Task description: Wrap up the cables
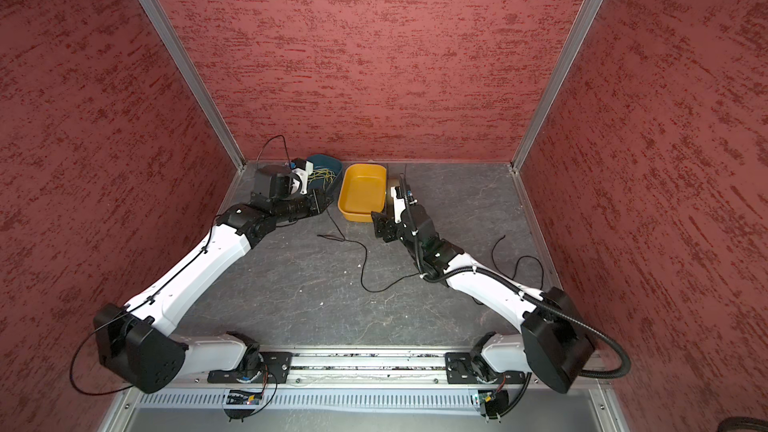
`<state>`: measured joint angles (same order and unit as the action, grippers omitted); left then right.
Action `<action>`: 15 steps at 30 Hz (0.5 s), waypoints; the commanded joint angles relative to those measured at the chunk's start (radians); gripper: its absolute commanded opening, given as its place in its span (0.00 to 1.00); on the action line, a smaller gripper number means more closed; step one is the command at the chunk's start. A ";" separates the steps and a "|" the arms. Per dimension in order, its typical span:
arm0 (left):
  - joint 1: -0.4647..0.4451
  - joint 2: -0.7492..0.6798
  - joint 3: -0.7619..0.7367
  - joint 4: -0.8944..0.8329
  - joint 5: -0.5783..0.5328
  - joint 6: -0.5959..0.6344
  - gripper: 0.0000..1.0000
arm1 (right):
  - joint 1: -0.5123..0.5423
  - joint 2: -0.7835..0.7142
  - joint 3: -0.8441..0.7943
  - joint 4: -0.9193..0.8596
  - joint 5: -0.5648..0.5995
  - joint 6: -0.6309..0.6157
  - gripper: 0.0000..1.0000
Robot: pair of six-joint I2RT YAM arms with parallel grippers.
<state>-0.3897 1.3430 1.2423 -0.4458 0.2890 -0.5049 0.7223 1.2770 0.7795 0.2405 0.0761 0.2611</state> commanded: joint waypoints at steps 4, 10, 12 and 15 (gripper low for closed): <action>-0.018 0.058 0.070 0.097 0.050 -0.107 0.00 | 0.106 -0.036 -0.098 0.227 -0.099 -0.079 0.82; -0.033 0.067 0.070 0.156 0.069 -0.165 0.00 | 0.145 0.048 -0.133 0.446 -0.013 -0.004 0.75; -0.036 0.059 0.060 0.175 0.069 -0.179 0.00 | 0.146 0.100 -0.119 0.493 0.048 0.036 0.70; -0.040 0.045 0.042 0.194 0.068 -0.197 0.00 | 0.145 0.171 -0.089 0.553 0.035 0.045 0.69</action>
<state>-0.4244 1.4071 1.2968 -0.3092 0.3408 -0.6682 0.8642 1.4067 0.6586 0.6533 0.0669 0.2756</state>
